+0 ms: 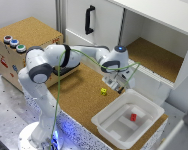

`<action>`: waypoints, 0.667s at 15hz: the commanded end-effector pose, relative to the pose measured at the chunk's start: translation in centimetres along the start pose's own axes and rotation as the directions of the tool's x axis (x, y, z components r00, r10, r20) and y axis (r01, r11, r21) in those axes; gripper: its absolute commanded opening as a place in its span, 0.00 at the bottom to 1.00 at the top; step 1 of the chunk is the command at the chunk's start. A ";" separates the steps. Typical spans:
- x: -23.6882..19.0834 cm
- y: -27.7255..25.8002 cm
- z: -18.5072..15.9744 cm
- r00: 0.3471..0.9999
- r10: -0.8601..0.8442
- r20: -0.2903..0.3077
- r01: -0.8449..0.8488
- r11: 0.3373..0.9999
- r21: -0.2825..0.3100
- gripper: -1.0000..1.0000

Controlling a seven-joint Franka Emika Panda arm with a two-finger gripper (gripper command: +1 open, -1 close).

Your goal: Grasp the pink block

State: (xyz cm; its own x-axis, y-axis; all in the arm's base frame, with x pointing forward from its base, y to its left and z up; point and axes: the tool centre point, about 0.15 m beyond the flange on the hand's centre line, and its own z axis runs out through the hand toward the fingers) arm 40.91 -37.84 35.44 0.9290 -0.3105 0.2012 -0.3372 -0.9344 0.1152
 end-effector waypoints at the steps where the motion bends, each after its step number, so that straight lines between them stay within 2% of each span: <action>1: 3.0 7.9 6.9 0.992 -0.002 0.124 0.017 0.994 -0.112 1.00; 3: 3.1 8.1 8.4 0.993 -0.051 0.105 0.060 0.995 -0.078 1.00; 7: 2.7 6.4 10.4 0.986 -0.161 0.047 0.159 0.986 0.047 1.00; 10: 2.0 5.5 10.9 0.980 -0.193 0.057 0.186 0.976 0.110 1.00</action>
State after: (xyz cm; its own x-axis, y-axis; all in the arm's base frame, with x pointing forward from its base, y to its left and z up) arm 41.76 -44.81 28.08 0.9724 -0.1998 0.1203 -0.2189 -0.9599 0.1751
